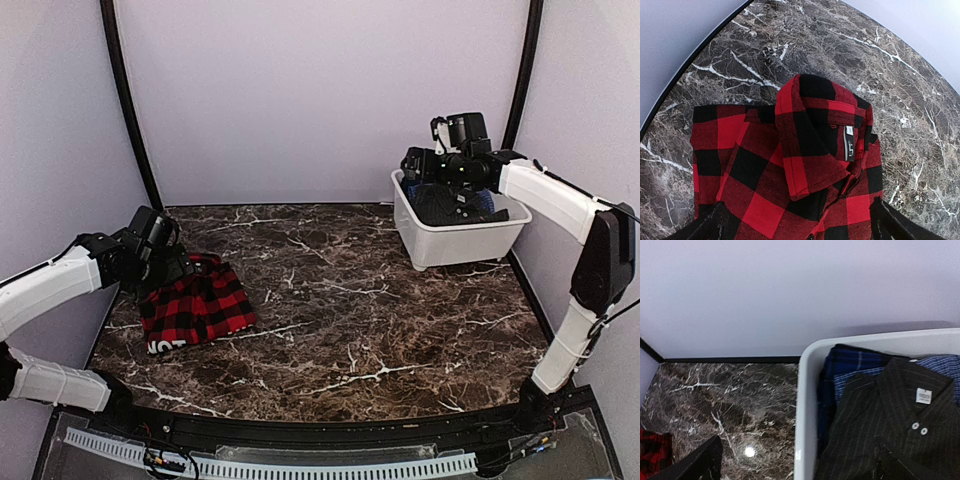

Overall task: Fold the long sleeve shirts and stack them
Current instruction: Move the crumpled shirt to the center of the board.

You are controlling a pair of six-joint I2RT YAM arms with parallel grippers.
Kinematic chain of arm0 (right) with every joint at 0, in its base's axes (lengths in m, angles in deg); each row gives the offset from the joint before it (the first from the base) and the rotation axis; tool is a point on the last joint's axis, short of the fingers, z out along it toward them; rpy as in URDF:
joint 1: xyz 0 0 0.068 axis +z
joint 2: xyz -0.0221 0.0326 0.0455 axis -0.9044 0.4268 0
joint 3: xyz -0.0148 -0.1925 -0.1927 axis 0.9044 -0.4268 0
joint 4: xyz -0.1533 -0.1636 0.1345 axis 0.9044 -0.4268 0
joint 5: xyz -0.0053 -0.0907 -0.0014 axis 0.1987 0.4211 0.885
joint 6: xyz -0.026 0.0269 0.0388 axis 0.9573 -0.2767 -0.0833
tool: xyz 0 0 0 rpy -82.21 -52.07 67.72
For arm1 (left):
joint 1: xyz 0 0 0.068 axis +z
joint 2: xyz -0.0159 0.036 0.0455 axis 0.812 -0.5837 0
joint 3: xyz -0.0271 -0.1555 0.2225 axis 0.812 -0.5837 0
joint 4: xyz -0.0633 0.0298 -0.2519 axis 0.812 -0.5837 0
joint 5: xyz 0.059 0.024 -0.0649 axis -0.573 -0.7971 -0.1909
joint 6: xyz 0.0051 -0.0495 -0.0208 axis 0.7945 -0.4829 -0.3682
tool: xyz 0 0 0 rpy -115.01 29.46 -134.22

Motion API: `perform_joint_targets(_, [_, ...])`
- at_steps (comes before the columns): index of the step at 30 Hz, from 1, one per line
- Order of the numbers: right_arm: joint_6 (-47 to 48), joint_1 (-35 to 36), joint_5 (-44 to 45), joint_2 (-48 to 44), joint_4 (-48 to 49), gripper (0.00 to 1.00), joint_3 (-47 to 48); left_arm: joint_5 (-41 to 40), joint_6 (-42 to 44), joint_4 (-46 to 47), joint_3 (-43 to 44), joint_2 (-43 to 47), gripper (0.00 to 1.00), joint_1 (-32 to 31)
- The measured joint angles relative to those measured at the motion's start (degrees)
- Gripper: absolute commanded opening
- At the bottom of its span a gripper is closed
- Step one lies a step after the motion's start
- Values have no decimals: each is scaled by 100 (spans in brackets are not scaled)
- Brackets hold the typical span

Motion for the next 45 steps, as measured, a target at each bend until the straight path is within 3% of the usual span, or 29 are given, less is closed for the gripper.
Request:
perform_joint_targets(7, [87,1252,20,-289,260,99,-901,267,164,813,-131,-560,90,479])
perform_joint_targets(11, [96,1611,50,-470,380,98,-1231,389,358,1386,-101,-1047,78,796])
perform_joint_targets(16, [109,1801,85,-678,457,98,-1464,474,535,1784,79,-1635,48,992])
perform_joint_targets(19, [109,1845,85,-824,470,98,-1576,509,647,1921,92,-1777,17,1025])
perform_joint_targets(21, [109,1878,87,-903,487,98,-1626,568,706,1976,92,-1797,2,1025])
perform_joint_targets(26, [109,2009,81,-1051,560,98,-1764,918,970,2083,87,-1709,0,1010])
perform_joint_targets(30, [107,2072,81,-1182,680,98,-2000,1215,1067,2081,76,-1139,0,756])
perform_joint_targets(34, [105,2096,81,-1266,726,98,-2162,1412,1029,2310,79,-409,0,-332])
perform_joint_targets(38, [87,2118,87,-1355,791,98,-2286,1582,885,2824,72,-424,0,-1569])
perform_joint_targets(43, [35,2201,146,-1530,815,98,-2592,1810,879,3794,297,-1617,0,-2848])
perform_joint_targets(44, [15,2214,166,-1561,809,98,-2667,1899,927,3923,492,-2055,2,-3073])
perform_joint_targets(45, [-9,2221,190,-1596,807,98,-2739,1954,957,4000,645,-2371,14,-3198])
